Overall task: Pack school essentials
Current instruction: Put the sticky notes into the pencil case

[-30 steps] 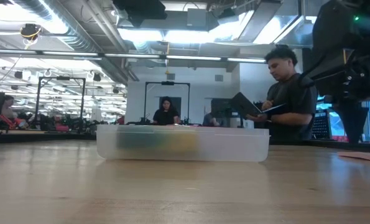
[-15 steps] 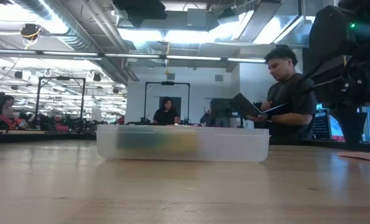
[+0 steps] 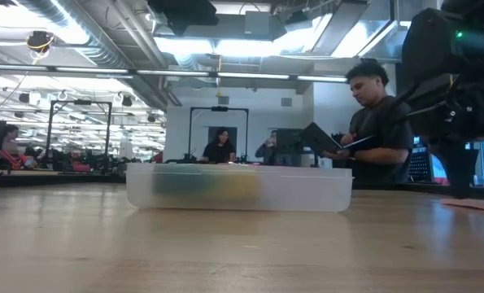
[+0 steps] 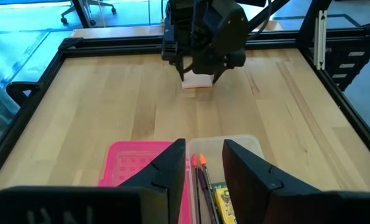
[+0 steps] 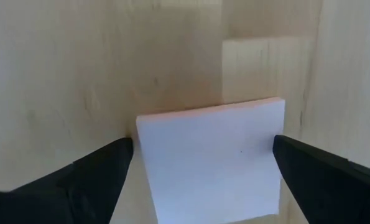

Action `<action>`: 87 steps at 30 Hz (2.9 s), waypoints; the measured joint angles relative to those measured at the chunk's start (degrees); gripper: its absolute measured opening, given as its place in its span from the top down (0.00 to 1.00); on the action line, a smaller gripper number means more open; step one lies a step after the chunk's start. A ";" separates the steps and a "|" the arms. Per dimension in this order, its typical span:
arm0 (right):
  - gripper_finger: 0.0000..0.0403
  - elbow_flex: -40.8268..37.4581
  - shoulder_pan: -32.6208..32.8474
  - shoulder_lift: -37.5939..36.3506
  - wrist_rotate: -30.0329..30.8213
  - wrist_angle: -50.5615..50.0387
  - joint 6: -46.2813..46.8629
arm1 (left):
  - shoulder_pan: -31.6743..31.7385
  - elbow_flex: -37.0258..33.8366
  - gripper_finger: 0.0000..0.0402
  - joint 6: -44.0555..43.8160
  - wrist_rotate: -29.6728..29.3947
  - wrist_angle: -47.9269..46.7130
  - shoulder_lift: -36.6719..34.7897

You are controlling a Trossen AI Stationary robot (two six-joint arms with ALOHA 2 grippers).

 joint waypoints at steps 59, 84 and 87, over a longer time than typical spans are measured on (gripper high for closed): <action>0.02 4.52 -0.29 5.87 1.49 -2.15 -4.48 | -0.01 0.00 0.75 0.00 0.01 0.00 0.00; 0.02 4.45 -2.64 5.84 0.95 5.19 -7.21 | 0.00 0.00 0.75 0.00 0.01 0.00 0.00; 0.02 4.45 -2.63 5.84 1.45 5.37 -7.12 | 0.00 0.00 0.75 0.00 0.01 0.00 0.00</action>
